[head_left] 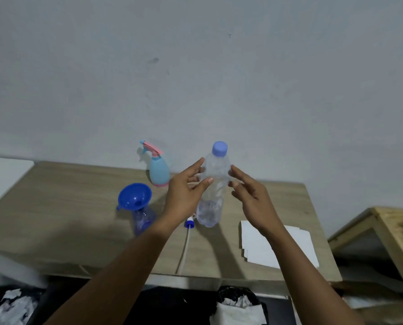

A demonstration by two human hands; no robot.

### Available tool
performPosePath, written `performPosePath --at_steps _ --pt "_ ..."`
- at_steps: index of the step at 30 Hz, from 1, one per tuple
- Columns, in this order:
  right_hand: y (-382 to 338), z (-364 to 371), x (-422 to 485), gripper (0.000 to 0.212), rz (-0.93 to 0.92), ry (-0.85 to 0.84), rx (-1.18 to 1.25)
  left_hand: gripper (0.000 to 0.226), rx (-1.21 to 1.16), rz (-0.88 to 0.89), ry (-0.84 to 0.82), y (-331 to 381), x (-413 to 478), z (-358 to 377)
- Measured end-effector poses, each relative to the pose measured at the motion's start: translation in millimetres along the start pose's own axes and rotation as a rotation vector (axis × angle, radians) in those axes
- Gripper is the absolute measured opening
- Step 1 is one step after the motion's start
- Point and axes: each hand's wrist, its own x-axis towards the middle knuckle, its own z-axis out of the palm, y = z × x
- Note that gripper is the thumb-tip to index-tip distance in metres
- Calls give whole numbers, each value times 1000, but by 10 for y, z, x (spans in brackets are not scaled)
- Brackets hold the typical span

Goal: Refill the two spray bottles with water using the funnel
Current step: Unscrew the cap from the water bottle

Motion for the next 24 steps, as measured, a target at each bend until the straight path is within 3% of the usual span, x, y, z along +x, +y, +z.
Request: performPosePath --at_steps 7,12,19,24 --pt "145 -88 -519 38 49 -45 1 62 9 54 -50 -275 -544 -26" --pt "174 -125 -637 34 4 -74 -43 74 176 236 -91 -486 -730 -119" --pt "-85 -48 -413 38 -344 -12 -288 74 543 342 -279 -893 -694 -260" --pt "-187 25 -212 29 -369 -43 -363 77 567 382 -297 -962 -565 -300"
